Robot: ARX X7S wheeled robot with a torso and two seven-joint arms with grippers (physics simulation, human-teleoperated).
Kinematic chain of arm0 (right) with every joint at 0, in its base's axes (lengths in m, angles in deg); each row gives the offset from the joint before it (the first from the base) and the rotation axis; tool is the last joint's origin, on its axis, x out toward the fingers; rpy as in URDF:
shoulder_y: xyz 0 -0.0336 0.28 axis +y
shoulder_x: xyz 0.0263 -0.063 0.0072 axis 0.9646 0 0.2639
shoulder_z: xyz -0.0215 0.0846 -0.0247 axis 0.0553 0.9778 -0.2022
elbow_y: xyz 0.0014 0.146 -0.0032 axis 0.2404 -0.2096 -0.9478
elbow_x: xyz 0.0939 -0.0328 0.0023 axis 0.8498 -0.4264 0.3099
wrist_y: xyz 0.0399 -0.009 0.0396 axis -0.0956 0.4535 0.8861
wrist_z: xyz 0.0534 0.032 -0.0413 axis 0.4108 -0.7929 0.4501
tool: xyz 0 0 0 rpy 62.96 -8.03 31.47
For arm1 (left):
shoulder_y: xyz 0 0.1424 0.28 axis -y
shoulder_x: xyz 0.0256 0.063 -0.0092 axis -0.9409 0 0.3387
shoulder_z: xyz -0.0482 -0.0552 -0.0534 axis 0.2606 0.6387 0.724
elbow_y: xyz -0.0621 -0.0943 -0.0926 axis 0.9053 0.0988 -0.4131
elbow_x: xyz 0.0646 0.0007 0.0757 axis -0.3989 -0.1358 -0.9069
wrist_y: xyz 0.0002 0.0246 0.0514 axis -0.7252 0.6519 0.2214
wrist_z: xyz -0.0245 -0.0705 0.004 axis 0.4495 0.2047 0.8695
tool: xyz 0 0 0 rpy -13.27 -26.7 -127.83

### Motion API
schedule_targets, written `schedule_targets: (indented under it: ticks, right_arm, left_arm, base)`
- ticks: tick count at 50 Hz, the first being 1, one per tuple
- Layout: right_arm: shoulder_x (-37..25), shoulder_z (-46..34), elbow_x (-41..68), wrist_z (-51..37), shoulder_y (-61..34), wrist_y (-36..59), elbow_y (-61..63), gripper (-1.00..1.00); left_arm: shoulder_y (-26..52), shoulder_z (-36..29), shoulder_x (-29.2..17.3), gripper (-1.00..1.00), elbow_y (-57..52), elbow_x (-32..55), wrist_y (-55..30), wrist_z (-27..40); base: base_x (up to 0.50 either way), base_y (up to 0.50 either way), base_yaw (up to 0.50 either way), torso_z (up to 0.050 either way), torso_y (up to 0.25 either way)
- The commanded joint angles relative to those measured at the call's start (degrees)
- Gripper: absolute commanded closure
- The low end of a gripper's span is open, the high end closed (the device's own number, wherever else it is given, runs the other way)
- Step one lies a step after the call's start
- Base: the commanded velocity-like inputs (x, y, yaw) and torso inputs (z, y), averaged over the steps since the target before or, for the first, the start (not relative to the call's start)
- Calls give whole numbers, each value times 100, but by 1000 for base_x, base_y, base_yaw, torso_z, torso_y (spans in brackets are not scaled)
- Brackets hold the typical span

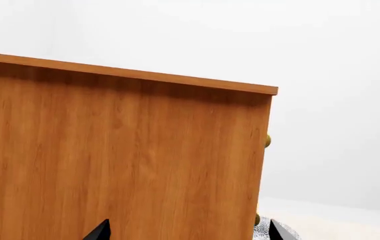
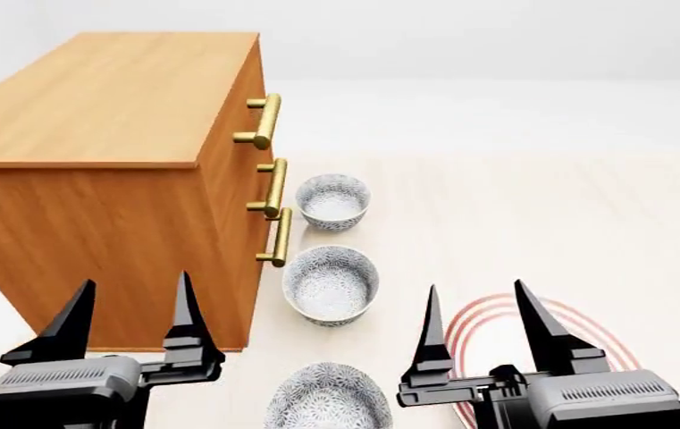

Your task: Put the bowl in the middle on the plate.

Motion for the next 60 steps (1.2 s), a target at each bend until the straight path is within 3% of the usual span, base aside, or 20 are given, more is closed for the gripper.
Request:
schedule_targets:
  ticks: [1,15,52,60]
  right_arm:
    - [-46,-21,16,-43,-16,-63,-30,-100]
    - [-84,-42,76,-89,-15,-133,-34,-100]
    - [-191,-127,173,-214,-54,-106,-52,-100]
    - [-220,-175,118,-239,-72,-121,-52,-100]
  left_arm:
    - [2,-39,-28,-100,14,10,33,36]
    - [15,-50,-77,-100,15,46,39,94]
    - [-7,-111,-176,-100,-13,139,107,207]
    - [1,-130,-199,-100,-11,145,106,235]
  base:
    - [0,0,0,0,0]
    - [192,-1,0,0,0]
    - [0,58,0,0,0]
    - [0,-282,0,0,0]
